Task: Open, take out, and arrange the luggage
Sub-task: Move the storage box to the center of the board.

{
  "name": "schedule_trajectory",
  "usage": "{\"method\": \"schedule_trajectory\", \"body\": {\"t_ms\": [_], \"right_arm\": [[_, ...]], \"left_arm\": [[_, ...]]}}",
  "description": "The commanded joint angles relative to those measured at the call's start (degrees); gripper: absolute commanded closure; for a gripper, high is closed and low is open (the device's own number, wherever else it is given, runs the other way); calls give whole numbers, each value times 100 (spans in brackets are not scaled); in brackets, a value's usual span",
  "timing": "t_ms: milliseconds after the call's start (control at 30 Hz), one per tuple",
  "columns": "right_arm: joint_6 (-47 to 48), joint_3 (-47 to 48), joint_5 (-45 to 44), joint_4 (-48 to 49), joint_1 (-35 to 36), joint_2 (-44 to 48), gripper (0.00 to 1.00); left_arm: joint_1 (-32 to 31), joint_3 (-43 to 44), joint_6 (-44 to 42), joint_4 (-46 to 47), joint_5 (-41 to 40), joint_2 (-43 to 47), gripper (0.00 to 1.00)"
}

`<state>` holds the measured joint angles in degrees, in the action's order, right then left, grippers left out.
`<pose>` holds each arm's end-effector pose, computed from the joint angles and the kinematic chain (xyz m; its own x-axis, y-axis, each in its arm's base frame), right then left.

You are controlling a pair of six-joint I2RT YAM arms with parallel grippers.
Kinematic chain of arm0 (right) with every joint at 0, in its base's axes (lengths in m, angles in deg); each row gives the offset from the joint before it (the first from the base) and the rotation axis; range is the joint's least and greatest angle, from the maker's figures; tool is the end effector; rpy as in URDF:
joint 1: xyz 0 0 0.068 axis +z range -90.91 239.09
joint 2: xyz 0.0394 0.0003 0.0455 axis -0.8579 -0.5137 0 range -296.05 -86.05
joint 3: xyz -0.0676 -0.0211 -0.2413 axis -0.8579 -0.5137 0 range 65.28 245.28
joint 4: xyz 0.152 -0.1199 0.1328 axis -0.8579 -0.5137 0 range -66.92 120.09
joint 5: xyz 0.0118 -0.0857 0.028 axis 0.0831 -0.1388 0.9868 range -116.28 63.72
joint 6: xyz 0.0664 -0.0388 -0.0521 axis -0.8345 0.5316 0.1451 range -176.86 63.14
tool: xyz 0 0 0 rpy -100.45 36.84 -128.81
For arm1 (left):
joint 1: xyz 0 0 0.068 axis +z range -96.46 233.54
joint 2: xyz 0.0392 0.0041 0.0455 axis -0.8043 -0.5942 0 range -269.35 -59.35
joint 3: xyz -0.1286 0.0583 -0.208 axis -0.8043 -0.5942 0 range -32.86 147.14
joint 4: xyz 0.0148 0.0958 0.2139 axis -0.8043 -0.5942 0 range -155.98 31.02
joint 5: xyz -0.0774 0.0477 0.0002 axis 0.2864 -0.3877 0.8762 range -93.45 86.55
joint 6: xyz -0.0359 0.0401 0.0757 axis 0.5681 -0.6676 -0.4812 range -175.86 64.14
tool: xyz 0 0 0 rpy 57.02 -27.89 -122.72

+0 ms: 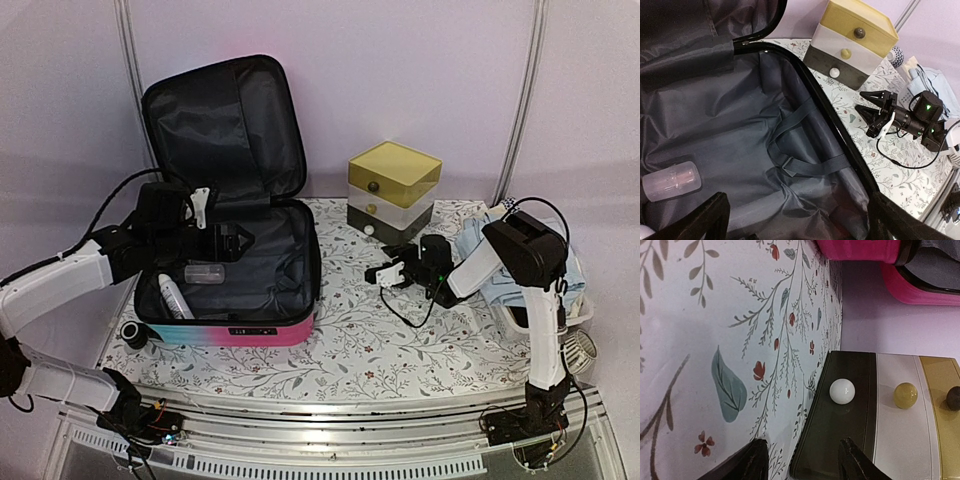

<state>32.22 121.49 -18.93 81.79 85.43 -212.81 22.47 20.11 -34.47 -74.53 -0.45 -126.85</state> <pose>0.3912 0.2057 0.0727 0.5439 -0.8373 -0.0567 -0.2983 -0.1298 -0.9456 0.2447 -0.1525 0.2617 -0.6019 -0.0624 -0.7961 0.3596 0.8690 -0.3400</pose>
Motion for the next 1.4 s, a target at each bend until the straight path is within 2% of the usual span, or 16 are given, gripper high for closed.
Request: {"method": "schedule_trajectory", "body": {"t_ms": [0,567,1000,1367], "right_arm": [[166,156,-95,257,46,-305,50],[253,974,-420,563,213,-1259,47],[85,2212,-746,-155,195,-1909,45],[-416,2703,-1752,-668,284,-2074,43]], "left_arm": [[40,161,-69,110,-99,-18,2],[48,212,-3,83,-129,-152,2],[46,266,-3,24,-200,-234,2],[57,341,-7,72,-148,-381,2]]}}
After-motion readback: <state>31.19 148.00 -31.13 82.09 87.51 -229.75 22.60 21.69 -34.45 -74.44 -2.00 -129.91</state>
